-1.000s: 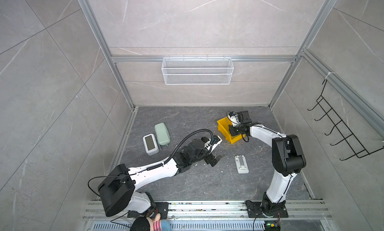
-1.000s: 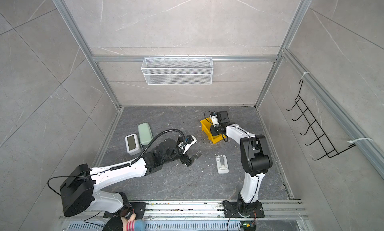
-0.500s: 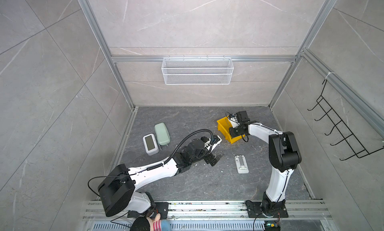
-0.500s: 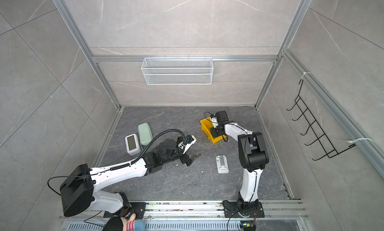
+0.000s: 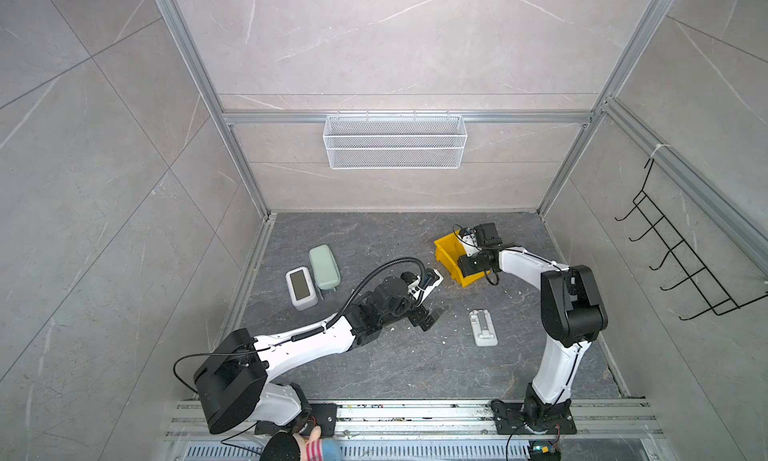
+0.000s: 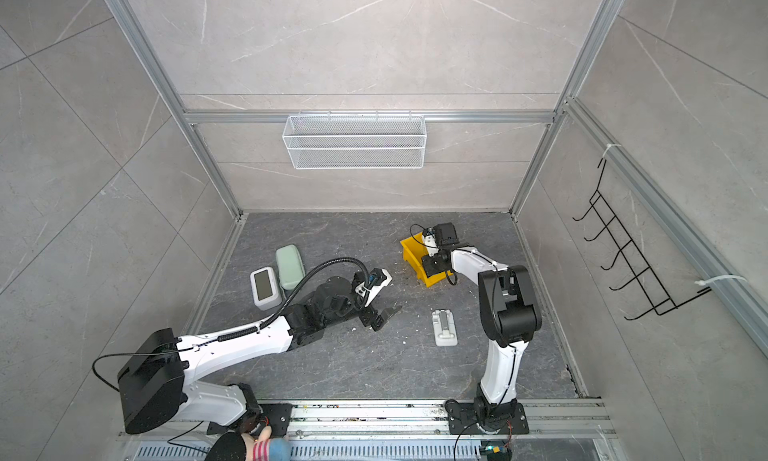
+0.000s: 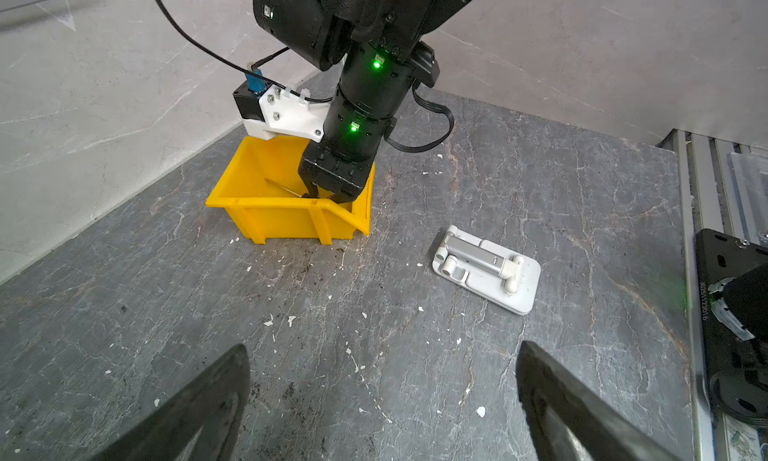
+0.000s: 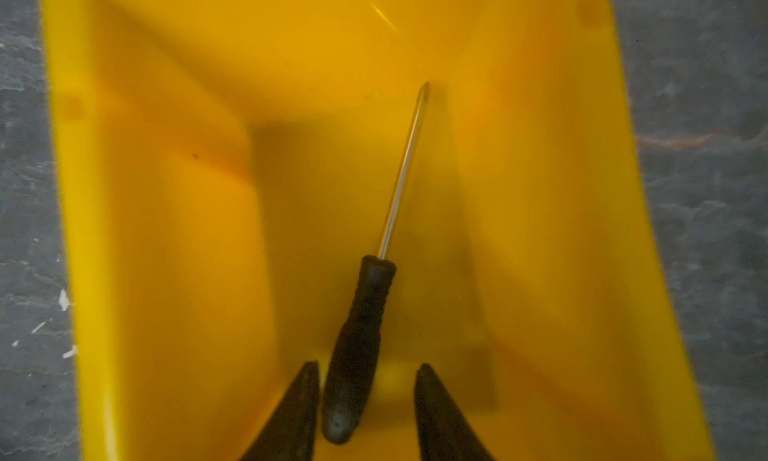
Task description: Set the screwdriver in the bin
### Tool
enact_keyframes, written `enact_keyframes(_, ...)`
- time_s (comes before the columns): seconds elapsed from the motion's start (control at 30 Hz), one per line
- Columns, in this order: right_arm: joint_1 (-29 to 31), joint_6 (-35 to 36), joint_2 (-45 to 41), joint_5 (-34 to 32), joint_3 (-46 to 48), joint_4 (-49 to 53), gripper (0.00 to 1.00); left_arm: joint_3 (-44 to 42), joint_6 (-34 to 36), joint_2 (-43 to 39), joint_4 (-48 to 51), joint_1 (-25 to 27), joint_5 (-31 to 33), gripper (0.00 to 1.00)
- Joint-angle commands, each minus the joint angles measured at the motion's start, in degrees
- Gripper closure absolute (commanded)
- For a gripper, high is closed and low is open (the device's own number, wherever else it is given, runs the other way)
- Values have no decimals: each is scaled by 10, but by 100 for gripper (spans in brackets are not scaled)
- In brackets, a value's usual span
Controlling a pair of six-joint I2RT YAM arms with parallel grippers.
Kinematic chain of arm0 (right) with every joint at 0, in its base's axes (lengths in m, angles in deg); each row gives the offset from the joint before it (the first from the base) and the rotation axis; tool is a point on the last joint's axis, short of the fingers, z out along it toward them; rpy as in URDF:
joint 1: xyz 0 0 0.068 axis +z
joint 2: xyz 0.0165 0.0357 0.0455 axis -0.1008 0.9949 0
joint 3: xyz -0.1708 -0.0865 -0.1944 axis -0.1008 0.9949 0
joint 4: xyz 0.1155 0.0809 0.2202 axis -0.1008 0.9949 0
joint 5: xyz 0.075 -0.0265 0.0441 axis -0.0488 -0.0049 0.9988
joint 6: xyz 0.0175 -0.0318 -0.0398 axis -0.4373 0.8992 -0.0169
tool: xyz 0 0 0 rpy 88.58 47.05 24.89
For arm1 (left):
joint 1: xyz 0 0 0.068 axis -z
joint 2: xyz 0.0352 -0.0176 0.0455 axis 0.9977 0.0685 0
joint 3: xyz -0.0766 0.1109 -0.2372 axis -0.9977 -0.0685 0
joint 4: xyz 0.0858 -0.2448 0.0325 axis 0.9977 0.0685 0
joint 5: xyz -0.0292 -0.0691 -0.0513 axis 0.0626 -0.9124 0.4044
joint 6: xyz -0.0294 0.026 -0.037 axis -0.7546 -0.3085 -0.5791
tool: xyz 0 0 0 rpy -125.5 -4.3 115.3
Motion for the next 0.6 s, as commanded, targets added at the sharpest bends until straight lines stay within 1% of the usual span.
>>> enact_keyframes(0.0, -3, -12, -48, -2, 11, -25, 48, -9, -7, -25, -26, 3, 14, 0)
enact_keyframes(0.2, -3, -22, -106, -3, 39, -43, 33, -27, 1, -44, -30, 1, 48, 0)
enact_keyframes(0.33, -4, -27, -164, -15, 82, -77, 21, -42, -3, -63, -27, -7, 66, 0)
enact_keyframes(0.37, -3, -28, -182, -19, 99, -90, 16, -47, -3, -68, -27, -11, 67, 0)
enact_keyframes(0.57, -7, -44, -296, -50, 203, -166, 14, -77, -5, -103, -29, -45, 72, 0)
